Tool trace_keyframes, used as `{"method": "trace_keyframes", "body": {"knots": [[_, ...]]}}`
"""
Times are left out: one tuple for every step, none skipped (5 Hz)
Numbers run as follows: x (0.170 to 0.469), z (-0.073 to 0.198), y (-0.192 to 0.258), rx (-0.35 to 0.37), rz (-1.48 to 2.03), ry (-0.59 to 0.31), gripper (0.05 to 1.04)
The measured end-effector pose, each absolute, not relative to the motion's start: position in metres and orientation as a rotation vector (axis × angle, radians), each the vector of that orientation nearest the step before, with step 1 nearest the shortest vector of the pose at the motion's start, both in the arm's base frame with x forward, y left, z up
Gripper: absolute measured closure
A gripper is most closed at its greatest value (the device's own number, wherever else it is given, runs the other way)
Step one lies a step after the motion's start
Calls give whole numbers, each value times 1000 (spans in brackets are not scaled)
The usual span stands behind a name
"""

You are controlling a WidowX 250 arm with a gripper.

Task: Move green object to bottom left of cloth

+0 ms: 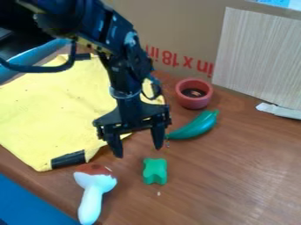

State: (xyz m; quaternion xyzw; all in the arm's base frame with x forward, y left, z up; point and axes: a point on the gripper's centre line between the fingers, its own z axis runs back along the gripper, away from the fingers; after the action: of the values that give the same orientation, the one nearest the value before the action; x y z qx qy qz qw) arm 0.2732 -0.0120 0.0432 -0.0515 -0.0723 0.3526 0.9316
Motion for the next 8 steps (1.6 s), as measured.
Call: {"method": "trace_keyframes", "body": {"knots": [[268, 39, -19, -114, 698, -138, 83], [261, 33, -27, -114, 675, -126, 83], [259, 30, -32, -110, 665, -138, 83], [262, 27, -33, -103, 677, -164, 113], [264, 14, -29, -79, 702, -187, 375], [268, 14, -25, -75, 702, -236, 458], [266, 14, -23, -87, 717, -236, 459], [265, 28, -4, -125, 787, -223, 459]]}}
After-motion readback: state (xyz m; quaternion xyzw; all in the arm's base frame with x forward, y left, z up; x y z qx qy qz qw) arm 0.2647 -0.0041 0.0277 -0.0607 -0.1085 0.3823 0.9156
